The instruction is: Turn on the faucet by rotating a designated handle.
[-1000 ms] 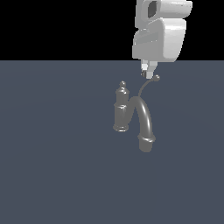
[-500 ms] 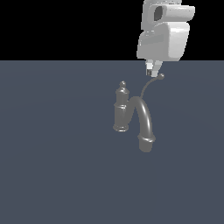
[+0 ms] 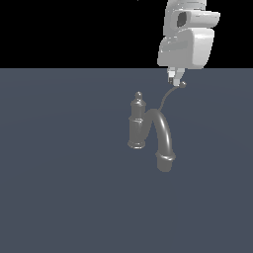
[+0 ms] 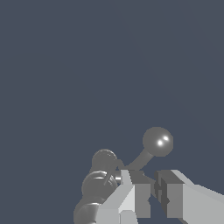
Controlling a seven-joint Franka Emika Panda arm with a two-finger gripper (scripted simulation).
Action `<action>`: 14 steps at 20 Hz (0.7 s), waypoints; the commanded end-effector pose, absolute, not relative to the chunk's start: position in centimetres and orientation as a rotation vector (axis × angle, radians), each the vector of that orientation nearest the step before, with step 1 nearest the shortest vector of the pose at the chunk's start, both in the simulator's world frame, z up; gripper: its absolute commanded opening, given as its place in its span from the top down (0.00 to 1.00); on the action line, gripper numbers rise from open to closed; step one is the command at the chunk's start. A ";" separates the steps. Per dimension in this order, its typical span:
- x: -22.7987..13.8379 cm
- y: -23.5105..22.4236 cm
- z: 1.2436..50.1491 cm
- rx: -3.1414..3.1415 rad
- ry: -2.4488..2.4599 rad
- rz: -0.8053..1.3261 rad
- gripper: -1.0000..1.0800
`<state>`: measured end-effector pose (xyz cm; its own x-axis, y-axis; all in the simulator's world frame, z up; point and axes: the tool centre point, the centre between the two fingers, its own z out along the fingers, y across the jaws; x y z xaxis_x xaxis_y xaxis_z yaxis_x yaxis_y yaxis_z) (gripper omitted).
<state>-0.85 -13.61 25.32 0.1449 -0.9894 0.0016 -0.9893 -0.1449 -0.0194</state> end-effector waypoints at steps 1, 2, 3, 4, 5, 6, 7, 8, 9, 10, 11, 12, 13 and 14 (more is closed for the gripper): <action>-0.9 -15.8 24.3 -2.346 2.087 -0.002 1.00; -0.7 -16.0 24.3 -2.346 2.088 -0.002 1.00; -0.5 -16.2 24.3 -2.346 2.089 -0.001 1.00; -0.5 -16.2 24.3 -2.346 2.089 -0.001 1.00; 0.1 -14.0 25.3 -2.366 2.038 -0.018 1.00; 0.4 -14.0 25.3 -2.365 2.040 -0.018 1.00; 0.7 -14.0 25.3 -2.365 2.041 -0.017 1.00; 1.0 -14.0 25.3 -2.364 2.043 -0.016 1.00; 1.3 -14.0 25.2 -2.363 2.045 -0.016 1.00; 1.6 -14.1 25.2 -2.363 2.046 -0.015 1.00; 1.9 -14.1 25.1 -2.362 2.048 -0.015 1.00; 2.1 -14.1 25.1 -2.362 2.050 -0.014 1.00; 2.4 -14.1 25.1 -2.361 2.051 -0.014 1.00; 2.7 -14.1 25.1 -2.360 2.053 -0.013 1.00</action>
<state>2.19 -13.99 25.37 0.1412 -0.9900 -0.0027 -0.9898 -0.1411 -0.0176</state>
